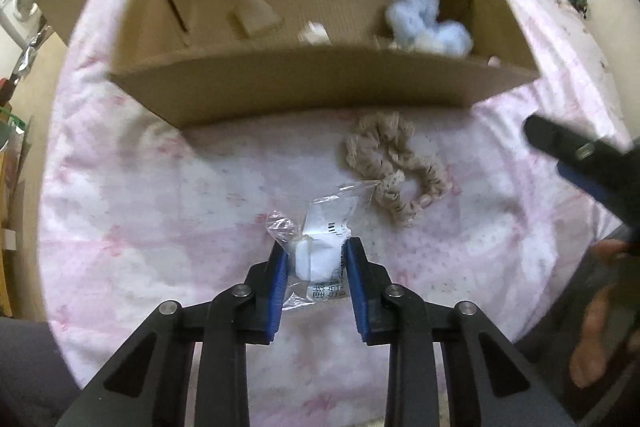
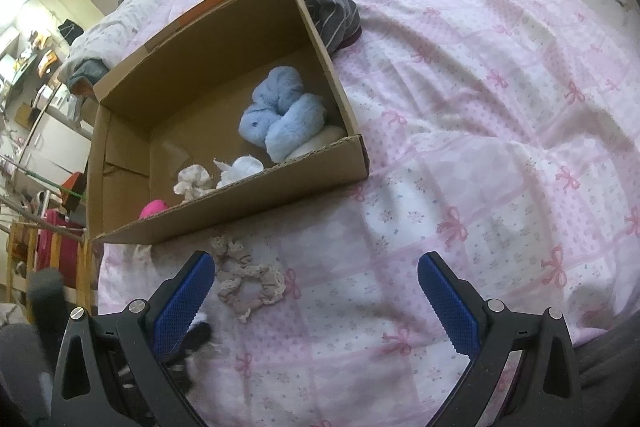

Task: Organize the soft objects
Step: 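Lower the right tool onto the grey lace scrunchie and grasp it, then carry the bagged sock with the left tool while the right tool carries the grey scrunchie into the box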

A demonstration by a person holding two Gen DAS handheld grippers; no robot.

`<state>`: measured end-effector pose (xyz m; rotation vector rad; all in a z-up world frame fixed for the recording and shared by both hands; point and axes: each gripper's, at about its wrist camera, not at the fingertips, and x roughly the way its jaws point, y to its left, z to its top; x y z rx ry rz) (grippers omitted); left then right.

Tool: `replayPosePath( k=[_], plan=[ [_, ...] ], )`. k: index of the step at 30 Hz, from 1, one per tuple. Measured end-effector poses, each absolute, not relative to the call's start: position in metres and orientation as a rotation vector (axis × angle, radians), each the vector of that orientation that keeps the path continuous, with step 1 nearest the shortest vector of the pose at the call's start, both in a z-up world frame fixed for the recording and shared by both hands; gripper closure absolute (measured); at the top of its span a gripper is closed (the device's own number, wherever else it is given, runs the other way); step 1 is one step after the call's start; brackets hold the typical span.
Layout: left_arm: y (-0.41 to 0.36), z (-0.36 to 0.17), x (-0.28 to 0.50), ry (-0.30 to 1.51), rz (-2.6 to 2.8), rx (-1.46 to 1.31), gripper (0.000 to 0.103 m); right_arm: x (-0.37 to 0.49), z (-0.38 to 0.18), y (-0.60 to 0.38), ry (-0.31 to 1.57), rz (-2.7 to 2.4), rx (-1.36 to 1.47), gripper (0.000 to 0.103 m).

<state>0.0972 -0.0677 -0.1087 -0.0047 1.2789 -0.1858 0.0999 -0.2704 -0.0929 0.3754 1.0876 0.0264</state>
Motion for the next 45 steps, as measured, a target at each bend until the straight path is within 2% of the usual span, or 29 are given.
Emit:
replayPosePath(
  k=[4, 9, 23, 27, 29, 30, 31, 33, 37, 45],
  plan=[
    [-0.05, -0.078, 0.09, 1.203, -0.138, 0.023, 0.077, 0.1, -0.094, -0.261, 1.098, 0.049, 0.331, 0.0],
    [-0.015, -0.062, 0.088, 1.188, -0.067, -0.08, 0.077, 0.106, -0.103, -0.23, 1.149, 0.126, 0.204, 0.0],
    [-0.014, -0.078, 0.094, 1.202, 0.014, -0.114, 0.077, 0.12, -0.139, -0.154, 1.166, 0.273, -0.088, 0.0],
    [-0.014, -0.083, 0.096, 1.207, 0.033, -0.113, 0.079, 0.122, -0.154, -0.142, 1.191, 0.267, -0.152, 0.016],
    [-0.015, -0.085, 0.097, 1.207, 0.041, -0.102, 0.079, 0.121, -0.156, -0.14, 1.182, 0.245, -0.192, 0.038],
    [-0.015, -0.086, 0.097, 1.209, 0.041, -0.1, 0.08, 0.122, -0.156, -0.139, 1.181, 0.232, -0.207, 0.057],
    [-0.015, -0.087, 0.097, 1.21, 0.042, -0.099, 0.08, 0.122, -0.156, -0.14, 1.182, 0.23, -0.2, 0.07],
    [-0.015, -0.087, 0.097, 1.207, 0.042, -0.096, 0.08, 0.124, -0.153, -0.145, 1.183, 0.222, -0.179, 0.082],
    [-0.018, -0.087, 0.097, 1.204, 0.022, -0.087, 0.081, 0.125, -0.149, -0.151, 1.192, 0.234, -0.124, 0.088],
    [-0.012, -0.088, 0.097, 1.201, 0.045, -0.084, 0.081, 0.119, -0.117, -0.166, 1.147, 0.292, -0.023, 0.088]
  ],
)
